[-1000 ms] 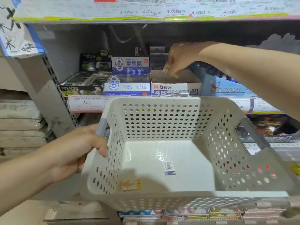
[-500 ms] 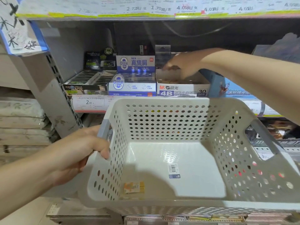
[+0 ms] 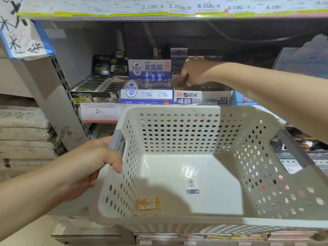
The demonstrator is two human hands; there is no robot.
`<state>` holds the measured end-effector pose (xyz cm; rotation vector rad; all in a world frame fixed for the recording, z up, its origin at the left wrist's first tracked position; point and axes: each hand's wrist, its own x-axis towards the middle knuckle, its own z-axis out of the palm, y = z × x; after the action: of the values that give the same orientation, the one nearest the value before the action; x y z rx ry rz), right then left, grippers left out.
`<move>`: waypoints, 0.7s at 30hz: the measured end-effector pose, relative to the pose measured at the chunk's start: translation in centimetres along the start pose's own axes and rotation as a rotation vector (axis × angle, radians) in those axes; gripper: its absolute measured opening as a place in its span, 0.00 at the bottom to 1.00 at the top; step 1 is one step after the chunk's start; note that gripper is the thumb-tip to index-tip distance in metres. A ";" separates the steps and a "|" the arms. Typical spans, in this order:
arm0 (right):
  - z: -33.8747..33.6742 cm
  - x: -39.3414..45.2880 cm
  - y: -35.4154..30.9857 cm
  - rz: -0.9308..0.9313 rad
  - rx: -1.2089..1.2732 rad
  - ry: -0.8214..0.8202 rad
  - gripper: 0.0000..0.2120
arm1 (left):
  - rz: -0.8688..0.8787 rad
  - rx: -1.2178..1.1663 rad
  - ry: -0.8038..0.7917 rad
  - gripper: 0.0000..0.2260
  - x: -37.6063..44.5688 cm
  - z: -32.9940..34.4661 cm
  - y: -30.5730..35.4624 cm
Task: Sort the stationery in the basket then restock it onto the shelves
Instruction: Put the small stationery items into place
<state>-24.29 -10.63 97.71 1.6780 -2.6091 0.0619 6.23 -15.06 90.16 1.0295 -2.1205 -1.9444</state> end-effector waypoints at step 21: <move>-1.3 -5.7 -3.3 -0.071 -0.013 0.407 0.11 | 0.021 -0.007 -0.007 0.25 -0.4 0.2 -0.1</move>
<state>-18.94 -6.78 98.71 1.5565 -2.2445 0.3440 6.52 -14.71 90.20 0.9961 -2.1175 -1.9482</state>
